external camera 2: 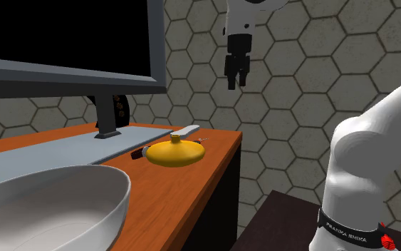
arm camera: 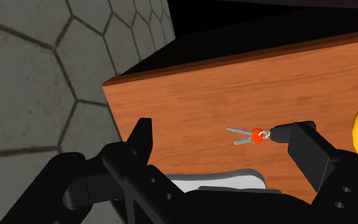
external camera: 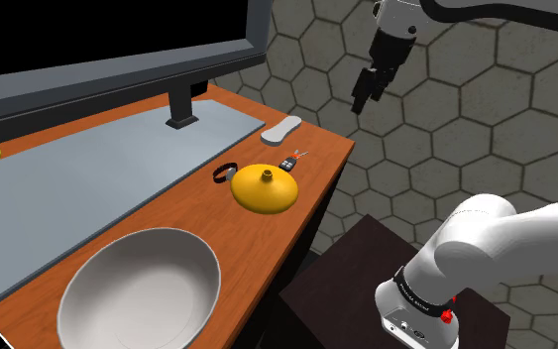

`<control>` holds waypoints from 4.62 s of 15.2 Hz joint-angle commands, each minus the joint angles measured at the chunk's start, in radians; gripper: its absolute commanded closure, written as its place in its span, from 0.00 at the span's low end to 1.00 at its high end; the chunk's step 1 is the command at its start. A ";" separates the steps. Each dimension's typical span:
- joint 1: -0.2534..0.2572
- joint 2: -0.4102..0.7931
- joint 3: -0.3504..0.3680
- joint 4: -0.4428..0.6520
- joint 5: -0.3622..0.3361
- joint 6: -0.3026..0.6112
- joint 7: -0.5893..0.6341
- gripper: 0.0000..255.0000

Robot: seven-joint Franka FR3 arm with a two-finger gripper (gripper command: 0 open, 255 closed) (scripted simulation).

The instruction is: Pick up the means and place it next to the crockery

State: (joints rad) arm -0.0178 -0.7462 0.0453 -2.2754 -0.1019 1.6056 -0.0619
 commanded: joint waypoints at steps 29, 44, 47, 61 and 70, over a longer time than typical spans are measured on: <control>-0.235 0.797 0.172 0.312 0.106 0.420 1.214 0.00; -0.235 0.803 0.172 0.298 0.104 0.440 1.215 1.00; -0.235 0.803 0.172 0.298 0.104 0.440 1.215 1.00; -0.237 0.768 0.171 0.432 0.112 0.272 1.211 1.00; -0.237 0.764 0.171 0.549 0.113 0.151 1.212 1.00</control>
State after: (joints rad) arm -0.2542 0.0175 0.2166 -1.7440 0.0110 1.7736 1.1503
